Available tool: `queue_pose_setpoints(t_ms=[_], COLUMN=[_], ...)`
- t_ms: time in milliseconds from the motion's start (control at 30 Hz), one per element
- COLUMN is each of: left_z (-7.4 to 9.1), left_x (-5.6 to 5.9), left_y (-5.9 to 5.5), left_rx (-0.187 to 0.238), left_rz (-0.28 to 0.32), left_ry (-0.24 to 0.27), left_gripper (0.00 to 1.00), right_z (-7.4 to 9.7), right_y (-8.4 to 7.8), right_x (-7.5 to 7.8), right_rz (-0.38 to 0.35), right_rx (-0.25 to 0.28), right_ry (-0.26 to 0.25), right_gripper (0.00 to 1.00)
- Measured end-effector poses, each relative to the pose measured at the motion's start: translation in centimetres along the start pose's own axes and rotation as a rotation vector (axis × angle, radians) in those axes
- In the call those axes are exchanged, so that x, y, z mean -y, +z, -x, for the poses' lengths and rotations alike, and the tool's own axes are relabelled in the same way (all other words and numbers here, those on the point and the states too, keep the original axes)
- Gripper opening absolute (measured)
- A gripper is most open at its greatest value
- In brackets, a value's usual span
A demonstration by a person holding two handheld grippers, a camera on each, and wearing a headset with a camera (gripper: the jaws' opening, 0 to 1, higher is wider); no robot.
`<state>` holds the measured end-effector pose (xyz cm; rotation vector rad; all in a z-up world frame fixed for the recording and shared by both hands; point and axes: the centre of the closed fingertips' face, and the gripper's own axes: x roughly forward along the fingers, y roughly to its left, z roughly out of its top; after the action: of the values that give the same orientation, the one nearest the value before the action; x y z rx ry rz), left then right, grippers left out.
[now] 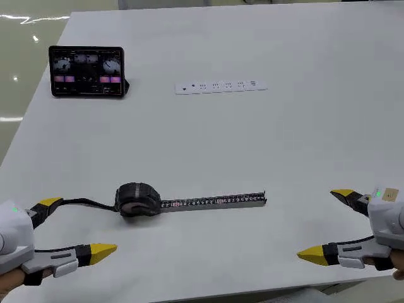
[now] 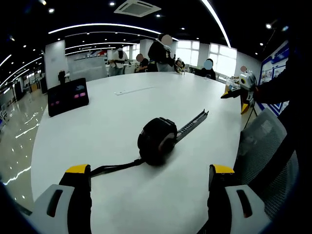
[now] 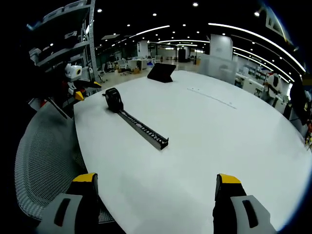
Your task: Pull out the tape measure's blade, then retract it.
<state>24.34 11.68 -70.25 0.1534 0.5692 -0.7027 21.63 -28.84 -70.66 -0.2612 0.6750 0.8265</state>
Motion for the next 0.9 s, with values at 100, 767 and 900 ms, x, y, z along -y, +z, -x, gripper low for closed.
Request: queue_pose_setpoints(t_ms=[100,767,900], left_z=[0.2,0.4,0.3], left_x=[0.3,1.3,1.5], left_y=[-0.4,-0.2,0.0], left_rx=[-0.008,-0.018,-0.018], left_rz=[0.0,0.001,0.0], left_ry=[0.0,-0.041,-0.046], left_gripper=[0.99,0.99,0.99], right_z=[0.3,0.7,0.7], right_y=[0.0,-1.2,-1.8], right_x=[0.2,-0.7,-0.6], right_rz=[-0.007,-0.016,0.012], right_rx=[0.012,-0.018,-0.046], right_ry=[-0.009,-0.012,-0.021], right_gripper=[0.99,0.99,0.99])
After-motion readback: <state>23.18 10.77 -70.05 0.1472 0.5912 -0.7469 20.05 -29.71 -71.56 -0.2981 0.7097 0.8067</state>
